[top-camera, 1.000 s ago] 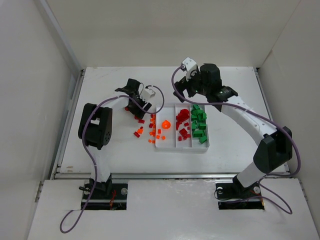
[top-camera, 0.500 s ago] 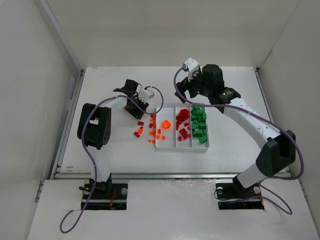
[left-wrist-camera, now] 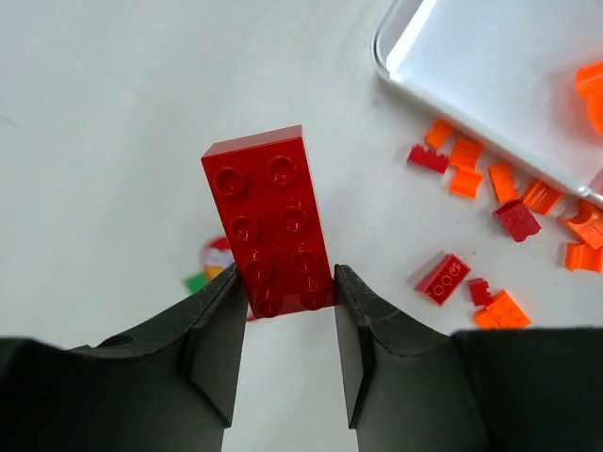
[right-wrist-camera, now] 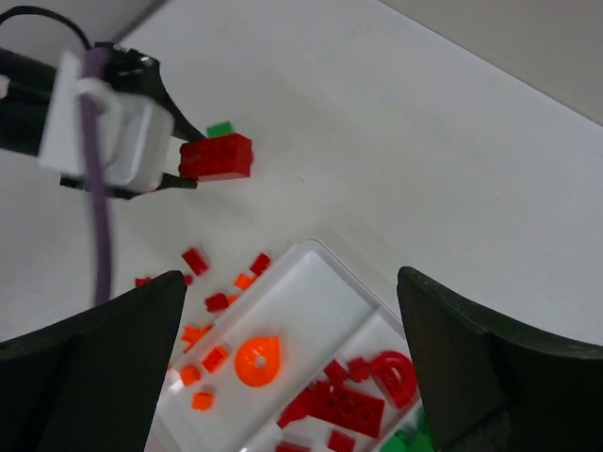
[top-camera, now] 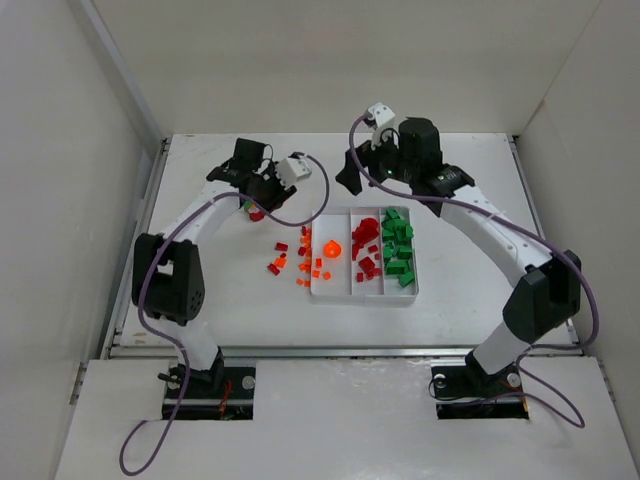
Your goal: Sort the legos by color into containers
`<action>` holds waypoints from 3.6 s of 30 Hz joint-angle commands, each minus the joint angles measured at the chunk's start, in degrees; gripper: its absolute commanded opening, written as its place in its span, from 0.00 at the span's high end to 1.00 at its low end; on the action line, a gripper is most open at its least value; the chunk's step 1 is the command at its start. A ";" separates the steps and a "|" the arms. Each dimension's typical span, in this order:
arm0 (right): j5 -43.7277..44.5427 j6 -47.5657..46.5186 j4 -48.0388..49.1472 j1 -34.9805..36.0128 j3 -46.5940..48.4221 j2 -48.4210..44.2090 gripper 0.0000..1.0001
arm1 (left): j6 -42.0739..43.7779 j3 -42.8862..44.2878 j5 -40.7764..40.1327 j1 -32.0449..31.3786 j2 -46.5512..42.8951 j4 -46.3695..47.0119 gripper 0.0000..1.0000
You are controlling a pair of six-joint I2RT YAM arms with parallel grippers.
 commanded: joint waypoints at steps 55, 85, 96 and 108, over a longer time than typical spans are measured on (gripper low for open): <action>-10.77 28.79 8.09 -6.02 -11.09 -0.39 1.00 | -28.10 -43.37 1.21 -10.73 -32.23 54.34 0.00; 8.41 10.84 -34.74 3.56 2.33 12.69 0.00 | -37.97 -55.60 -9.97 -10.73 -40.32 63.14 0.00; 17.83 15.07 -44.43 4.88 18.17 4.36 0.00 | -39.47 -56.22 -13.57 -10.73 -41.74 62.10 0.00; 30.65 4.02 -12.63 4.88 -4.22 -19.99 0.00 | -20.42 -41.90 -16.82 -10.73 -36.55 42.97 0.00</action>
